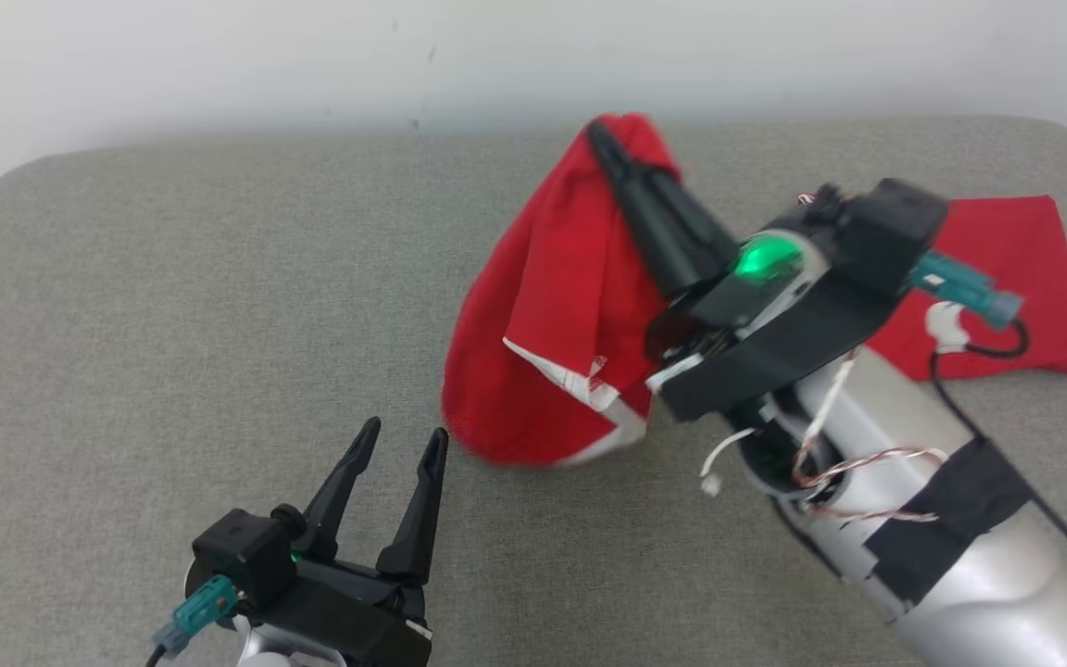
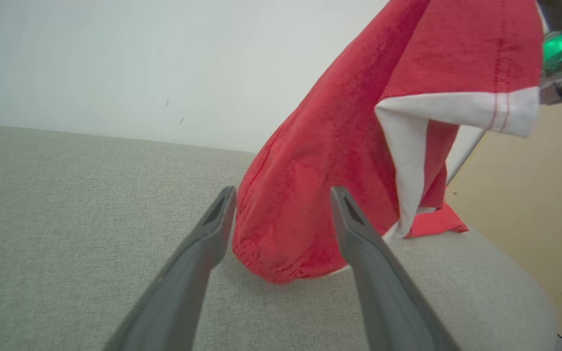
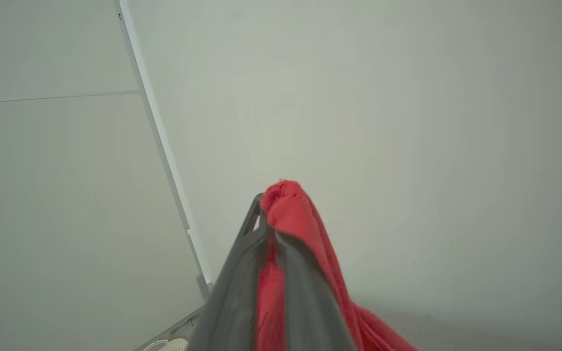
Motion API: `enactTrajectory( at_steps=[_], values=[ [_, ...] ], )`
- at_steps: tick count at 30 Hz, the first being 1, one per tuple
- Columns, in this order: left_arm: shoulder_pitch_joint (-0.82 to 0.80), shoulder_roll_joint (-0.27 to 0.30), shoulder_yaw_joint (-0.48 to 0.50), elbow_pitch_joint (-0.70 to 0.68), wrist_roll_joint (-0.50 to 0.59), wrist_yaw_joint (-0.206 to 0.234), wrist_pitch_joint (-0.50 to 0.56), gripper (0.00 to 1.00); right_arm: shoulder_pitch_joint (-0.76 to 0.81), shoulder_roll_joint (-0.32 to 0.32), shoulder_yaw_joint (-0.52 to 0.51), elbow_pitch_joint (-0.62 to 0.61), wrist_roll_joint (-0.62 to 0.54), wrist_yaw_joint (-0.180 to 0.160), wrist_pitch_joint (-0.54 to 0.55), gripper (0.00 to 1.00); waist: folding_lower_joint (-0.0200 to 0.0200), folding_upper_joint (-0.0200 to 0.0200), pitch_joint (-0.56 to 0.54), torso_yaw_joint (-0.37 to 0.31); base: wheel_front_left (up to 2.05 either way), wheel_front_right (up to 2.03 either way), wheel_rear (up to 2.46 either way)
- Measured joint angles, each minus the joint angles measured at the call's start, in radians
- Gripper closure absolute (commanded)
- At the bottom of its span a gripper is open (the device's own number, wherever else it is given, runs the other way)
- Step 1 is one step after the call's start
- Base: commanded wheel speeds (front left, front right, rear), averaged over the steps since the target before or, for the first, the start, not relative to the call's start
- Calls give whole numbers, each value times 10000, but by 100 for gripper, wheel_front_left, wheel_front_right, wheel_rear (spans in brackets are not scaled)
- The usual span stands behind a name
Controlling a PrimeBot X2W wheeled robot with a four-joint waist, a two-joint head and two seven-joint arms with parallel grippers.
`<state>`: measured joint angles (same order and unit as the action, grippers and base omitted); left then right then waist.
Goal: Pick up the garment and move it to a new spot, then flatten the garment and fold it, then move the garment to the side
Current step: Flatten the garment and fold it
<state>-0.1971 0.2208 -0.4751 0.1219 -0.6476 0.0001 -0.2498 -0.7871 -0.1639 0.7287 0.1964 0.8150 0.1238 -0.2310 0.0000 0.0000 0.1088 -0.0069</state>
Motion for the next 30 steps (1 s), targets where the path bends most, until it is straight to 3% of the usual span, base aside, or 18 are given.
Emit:
enactTrajectory(
  at_steps=[5,8,18,19,20,21,30],
  values=[
    [6,-73,-40,19,102,-2,0,0,271,-970,-1068,798,17,-38,-79,100,0,0,83,144,0,0,0],
    [13,-84,-69,19,140,-6,0,0,1139,-1616,-1427,1519,88,-368,-79,100,-1,1,165,202,0,0,0],
    [13,-123,-552,499,171,-282,219,0,1876,-1530,-1969,3661,840,-619,-79,98,0,1,461,-40,0,0,0],
    [0,-190,-669,589,171,-351,318,0,1837,-1480,-1973,3785,840,-619,-79,66,0,1,507,-64,0,0,0],
    [-15,-257,-819,692,186,-378,405,0,1771,-1415,-1962,3931,840,-614,-77,53,0,1,550,-84,0,0,0],
    [-20,-330,-938,794,192,-456,495,0,1692,-1363,-1935,4059,840,-610,-79,0,0,1,591,-105,0,0,0],
    [-252,-723,-1666,1766,274,-708,1080,0,1409,-1450,-1722,5101,692,-533,-71,0,0,0,769,-160,0,0,0]
  ],
)
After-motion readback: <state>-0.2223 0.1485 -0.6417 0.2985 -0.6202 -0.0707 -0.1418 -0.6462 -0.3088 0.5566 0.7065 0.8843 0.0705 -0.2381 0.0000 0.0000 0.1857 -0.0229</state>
